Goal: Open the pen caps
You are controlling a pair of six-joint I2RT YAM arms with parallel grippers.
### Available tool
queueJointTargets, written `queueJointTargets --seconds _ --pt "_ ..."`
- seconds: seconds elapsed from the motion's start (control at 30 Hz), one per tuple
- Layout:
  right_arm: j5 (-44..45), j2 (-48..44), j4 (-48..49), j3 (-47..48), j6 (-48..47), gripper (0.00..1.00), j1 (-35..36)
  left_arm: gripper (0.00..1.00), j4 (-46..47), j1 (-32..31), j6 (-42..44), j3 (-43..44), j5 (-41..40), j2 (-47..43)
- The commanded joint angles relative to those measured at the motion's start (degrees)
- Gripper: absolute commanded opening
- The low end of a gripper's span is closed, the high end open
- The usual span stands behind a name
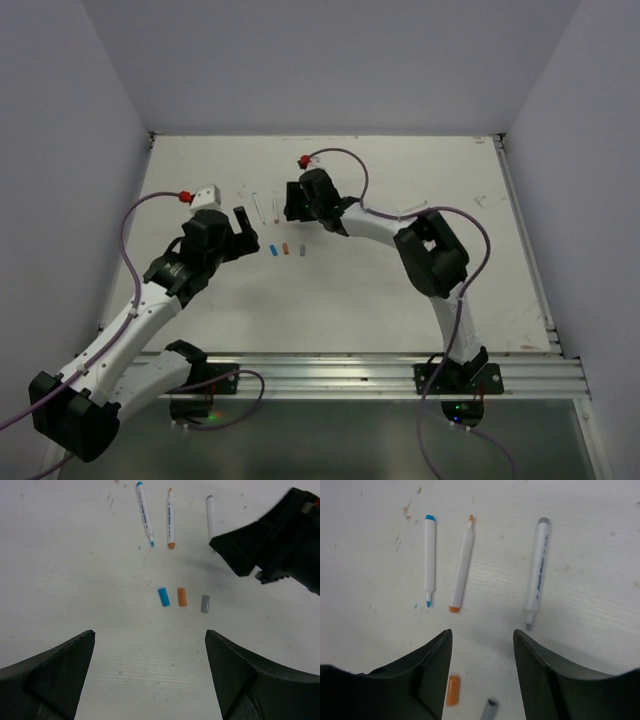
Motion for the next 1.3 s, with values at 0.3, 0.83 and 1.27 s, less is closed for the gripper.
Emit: queueJointTargets --seconds 0.3,0.83,1.27 --pt "16.28 -45.42 -22.62 -32.31 1.58 0.56 -6.59 0.98 -0.93 0.31 3.51 6.92 1.01 1.63" --pt "15.13 -44.74 -32.91 -40.77 4.67 0.49 -18.47 1.00 3.02 0.31 7.90 4.12 11.46 2.25" --pt "8.74 -35.70 -28.70 -40.07 1.34 0.49 -23.30 1.00 3.29 0.31 3.78 0.86 16.58 -0.04"
